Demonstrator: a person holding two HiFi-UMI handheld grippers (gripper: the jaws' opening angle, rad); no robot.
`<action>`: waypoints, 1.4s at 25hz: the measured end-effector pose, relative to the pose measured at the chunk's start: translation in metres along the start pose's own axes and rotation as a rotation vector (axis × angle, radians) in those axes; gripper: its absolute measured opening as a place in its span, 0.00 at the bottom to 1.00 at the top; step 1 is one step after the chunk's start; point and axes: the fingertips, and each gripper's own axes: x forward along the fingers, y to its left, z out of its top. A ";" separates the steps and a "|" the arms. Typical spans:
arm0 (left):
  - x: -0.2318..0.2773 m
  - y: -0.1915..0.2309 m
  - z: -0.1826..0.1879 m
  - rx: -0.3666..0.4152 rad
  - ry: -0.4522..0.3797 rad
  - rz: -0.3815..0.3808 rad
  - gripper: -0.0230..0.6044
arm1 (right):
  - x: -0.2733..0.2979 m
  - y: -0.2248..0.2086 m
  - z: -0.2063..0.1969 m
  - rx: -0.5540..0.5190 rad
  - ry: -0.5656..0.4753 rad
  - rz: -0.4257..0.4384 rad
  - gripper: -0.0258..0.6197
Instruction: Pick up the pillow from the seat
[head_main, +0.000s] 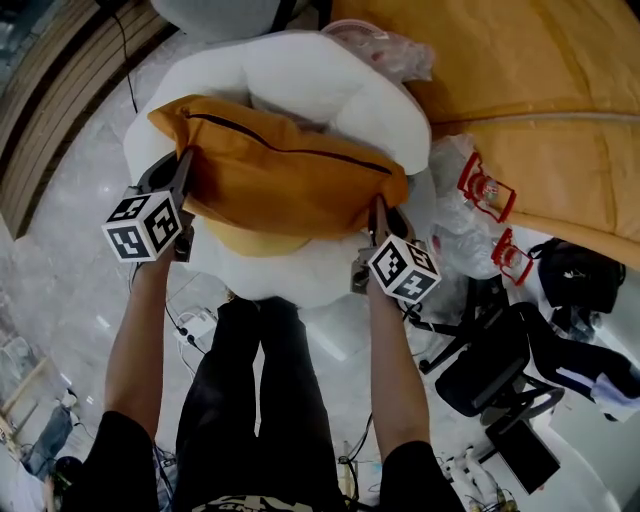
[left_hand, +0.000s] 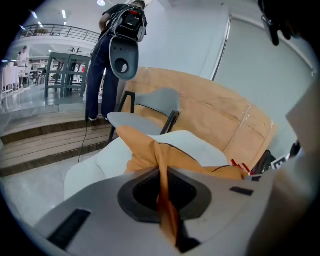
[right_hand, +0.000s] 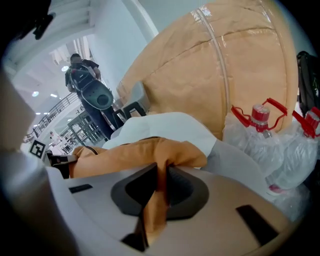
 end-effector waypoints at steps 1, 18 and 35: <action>-0.010 -0.003 0.002 0.000 -0.010 -0.010 0.07 | -0.010 0.004 0.004 -0.010 -0.012 0.010 0.13; -0.334 -0.116 0.189 0.113 -0.226 -0.068 0.07 | -0.327 0.161 0.190 -0.172 -0.261 0.100 0.13; -0.457 -0.164 0.207 0.136 -0.370 -0.101 0.07 | -0.441 0.193 0.205 -0.188 -0.371 0.135 0.13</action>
